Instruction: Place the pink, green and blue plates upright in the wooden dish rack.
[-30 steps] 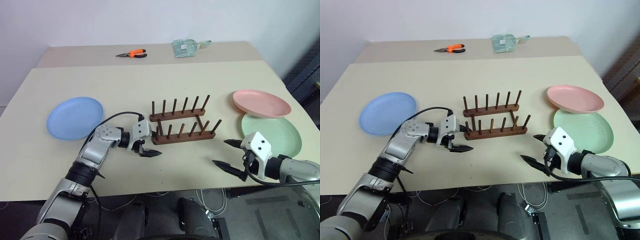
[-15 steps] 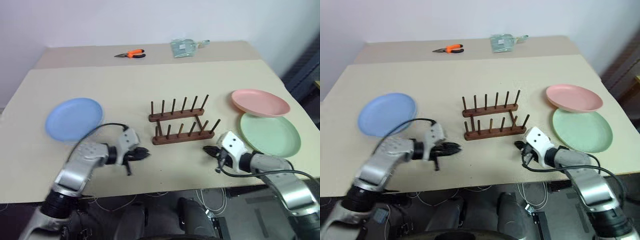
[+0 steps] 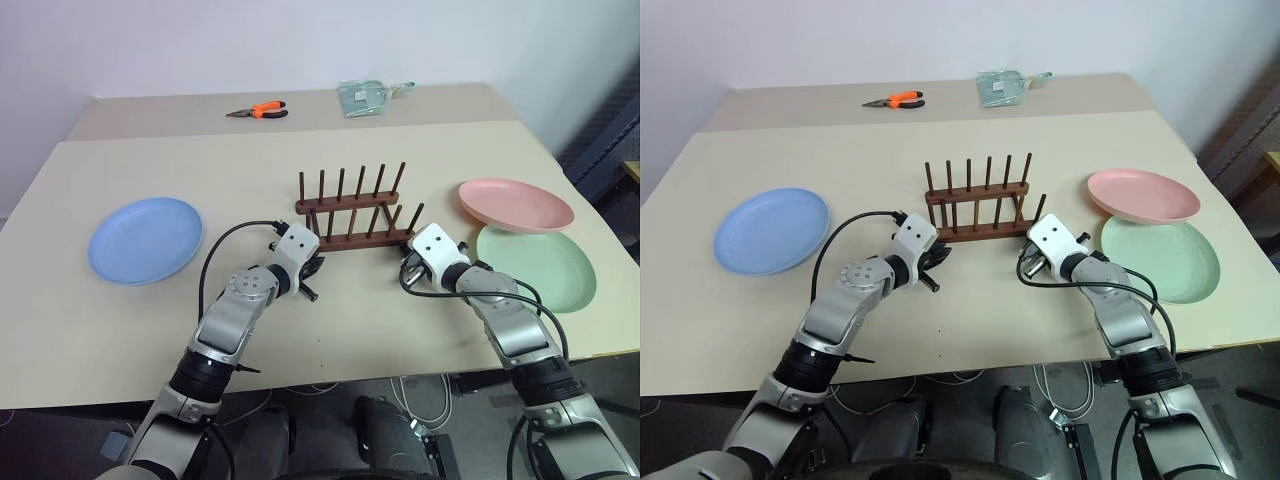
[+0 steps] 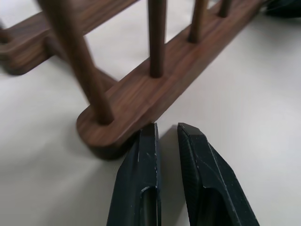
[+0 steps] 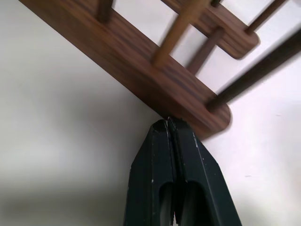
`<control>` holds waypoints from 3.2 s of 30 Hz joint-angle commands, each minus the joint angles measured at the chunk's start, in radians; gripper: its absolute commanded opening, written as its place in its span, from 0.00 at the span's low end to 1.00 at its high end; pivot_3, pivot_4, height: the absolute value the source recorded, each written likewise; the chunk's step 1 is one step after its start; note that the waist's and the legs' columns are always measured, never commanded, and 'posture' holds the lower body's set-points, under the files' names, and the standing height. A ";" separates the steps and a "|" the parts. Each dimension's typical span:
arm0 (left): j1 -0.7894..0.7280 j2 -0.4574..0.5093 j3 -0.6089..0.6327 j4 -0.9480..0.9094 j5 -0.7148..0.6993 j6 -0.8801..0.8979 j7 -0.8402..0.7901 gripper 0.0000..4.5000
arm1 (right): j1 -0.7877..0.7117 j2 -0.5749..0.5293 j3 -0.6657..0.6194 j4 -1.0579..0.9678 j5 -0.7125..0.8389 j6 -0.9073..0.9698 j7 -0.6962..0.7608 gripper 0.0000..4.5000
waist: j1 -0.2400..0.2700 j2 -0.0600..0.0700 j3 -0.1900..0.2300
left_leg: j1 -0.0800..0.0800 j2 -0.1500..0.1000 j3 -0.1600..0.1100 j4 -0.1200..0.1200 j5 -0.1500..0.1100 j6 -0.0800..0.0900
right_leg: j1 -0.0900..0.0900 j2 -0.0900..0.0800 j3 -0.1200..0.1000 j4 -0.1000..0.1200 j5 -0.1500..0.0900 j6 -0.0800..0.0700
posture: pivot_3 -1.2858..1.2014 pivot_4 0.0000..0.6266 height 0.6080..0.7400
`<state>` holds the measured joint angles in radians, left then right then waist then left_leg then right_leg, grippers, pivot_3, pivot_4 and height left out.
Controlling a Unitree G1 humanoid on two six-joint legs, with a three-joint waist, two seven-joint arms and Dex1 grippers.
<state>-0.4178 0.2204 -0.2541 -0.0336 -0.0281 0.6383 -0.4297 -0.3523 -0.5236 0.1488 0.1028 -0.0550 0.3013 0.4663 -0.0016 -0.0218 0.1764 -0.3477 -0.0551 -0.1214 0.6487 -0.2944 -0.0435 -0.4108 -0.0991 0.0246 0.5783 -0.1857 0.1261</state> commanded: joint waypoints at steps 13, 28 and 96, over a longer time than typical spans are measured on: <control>0.116 0.136 -0.044 -0.267 -0.123 -0.090 -0.256 0.13 | 0.082 -0.497 -0.210 -0.095 -0.103 -0.218 0.194 0.83 | -0.010 0.003 0.001 | -0.005 0.000 0.000 0.000 0.000 0.000 | -0.003 0.000 0.000 -0.001 -0.002 -0.001 | 0.52 0.24 1.00; 0.108 0.100 -0.033 -0.295 -0.151 -0.094 -0.240 0.13 | -0.146 -0.494 -0.037 0.440 -0.331 -0.530 0.011 0.10 | -0.012 0.005 0.001 | -0.005 0.000 0.003 0.000 0.000 0.000 | -0.003 -0.001 0.001 -0.002 0.001 -0.005 | 0.52 0.24 1.00; 0.111 0.149 -0.032 -0.342 -0.242 -0.074 -0.294 0.13 | 0.213 -0.365 -0.607 -0.321 0.603 0.310 0.219 0.81 | 0.011 0.007 0.002 | -0.008 0.000 -0.004 0.000 0.000 0.001 | -0.002 0.001 -0.001 -0.003 -0.002 -0.001 | 0.52 0.24 1.00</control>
<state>-0.2918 0.3734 -0.2786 -0.3592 -0.2537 0.5815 -0.7119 -0.1479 -0.8675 -0.4550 -0.1535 0.5697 0.6160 0.6699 0.0095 -0.0153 0.1786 -0.3554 -0.0555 -0.1243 0.6488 -0.2948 -0.0427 -0.4128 -0.0984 0.0239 0.5753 -0.1880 0.1254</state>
